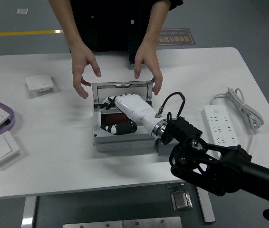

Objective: Pick up the cylinder from the cube,place it in the box,flap close box

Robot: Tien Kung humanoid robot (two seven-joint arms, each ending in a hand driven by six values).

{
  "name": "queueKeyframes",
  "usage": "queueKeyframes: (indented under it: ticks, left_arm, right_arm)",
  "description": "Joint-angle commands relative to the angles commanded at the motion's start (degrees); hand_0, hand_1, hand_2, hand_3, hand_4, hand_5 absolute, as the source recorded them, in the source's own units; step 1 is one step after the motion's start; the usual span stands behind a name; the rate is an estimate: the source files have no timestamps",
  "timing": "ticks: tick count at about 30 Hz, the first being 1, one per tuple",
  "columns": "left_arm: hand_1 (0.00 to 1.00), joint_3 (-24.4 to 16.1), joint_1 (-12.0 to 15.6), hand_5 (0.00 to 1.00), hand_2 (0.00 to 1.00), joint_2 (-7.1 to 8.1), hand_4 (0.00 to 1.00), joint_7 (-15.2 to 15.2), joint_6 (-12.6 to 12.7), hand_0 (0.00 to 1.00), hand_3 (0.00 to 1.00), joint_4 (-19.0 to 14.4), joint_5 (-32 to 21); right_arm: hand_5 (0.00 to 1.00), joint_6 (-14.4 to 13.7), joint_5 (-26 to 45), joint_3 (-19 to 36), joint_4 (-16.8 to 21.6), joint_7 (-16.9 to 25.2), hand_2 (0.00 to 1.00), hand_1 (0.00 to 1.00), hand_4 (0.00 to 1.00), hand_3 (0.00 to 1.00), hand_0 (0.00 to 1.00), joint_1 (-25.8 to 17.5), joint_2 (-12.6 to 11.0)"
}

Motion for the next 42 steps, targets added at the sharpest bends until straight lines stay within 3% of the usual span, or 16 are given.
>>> queueKeyframes:
  ticks: [1, 7, 9, 12, 13, 22, 31, 36, 42]
  left_arm:
    - [0.643, 0.0, 0.0, 0.286, 0.683, -0.03, 0.744, 0.0, 0.0, 0.624, 0.732, 0.0, 0.0]
    - [0.643, 0.1, -0.1, 0.287, 0.683, 0.01, 0.743, 0.0, 0.0, 0.624, 0.731, 0.0, 0.0]
    - [0.643, 0.1, -0.1, 0.287, 0.683, 0.08, 0.743, 0.0, 0.0, 0.624, 0.731, 0.0, 0.0]
    - [0.643, 0.3, -0.2, 0.287, 0.683, 0.14, 0.743, -0.1, 0.0, 0.624, 0.731, 0.0, -0.1]
    - [0.643, 0.3, -0.2, 0.288, 0.682, 0.16, 0.744, -0.1, 0.0, 0.624, 0.73, 0.0, -0.1]
    - [0.643, 1.0, -0.4, 0.288, 0.682, 0.44, 0.743, -0.1, 0.0, 0.624, 0.729, 0.0, -0.5]
    - [0.643, 1.4, -0.7, 0.288, 0.682, 0.61, 0.743, -0.1, 0.1, 0.623, 0.729, -0.1, -0.7]
    - [0.643, 1.4, -0.7, 0.288, 0.682, 0.58, 0.743, -0.1, 0.1, 0.623, 0.729, -0.1, -0.7]
    - [0.643, 1.3, -0.6, 0.29, 0.682, 0.49, 0.744, -0.1, 0.1, 0.624, 0.728, 0.0, -0.8]
  right_arm:
    - [0.502, -0.1, 1.9, 0.3, 1.4, 0.3, 0.667, 0.668, 0.998, 0.75, 0.776, -0.2, -0.6]
    - [0.495, -1.5, 11.5, 2.1, 8.9, 1.3, 0.653, 0.647, 0.975, 0.72, 0.751, 1.1, -3.3]
    - [0.495, -2.0, 14.1, 2.5, 9.7, 1.5, 0.653, 0.647, 0.975, 0.72, 0.751, 2.4, -3.6]
    - [0.495, -2.4, 17.3, 2.4, 8.1, 2.0, 0.653, 0.647, 0.975, 0.72, 0.751, 4.8, -3.7]
    - [0.49, -2.5, 18.4, 2.1, 6.9, 2.3, 0.637, 0.623, 0.942, 0.702, 0.693, 5.9, -3.7]
    - [0.466, -3.0, 24.7, -2.2, -3.6, 5.7, 0.632, 0.617, 0.914, 0.697, 0.674, 13.1, -2.1]
    - [0.463, -2.9, 28.5, -6.1, -13.6, 8.3, 0.631, 0.614, 0.89, 0.693, 0.655, 15.7, -0.7]
    - [0.463, -3.0, 28.6, -6.8, -14.1, 8.5, 0.631, 0.614, 0.89, 0.693, 0.655, 14.9, -1.7]
    - [0.46, -3.0, 26.5, -6.6, -9.9, 7.9, 0.625, 0.612, 0.885, 0.687, 0.647, 12.9, -3.7]
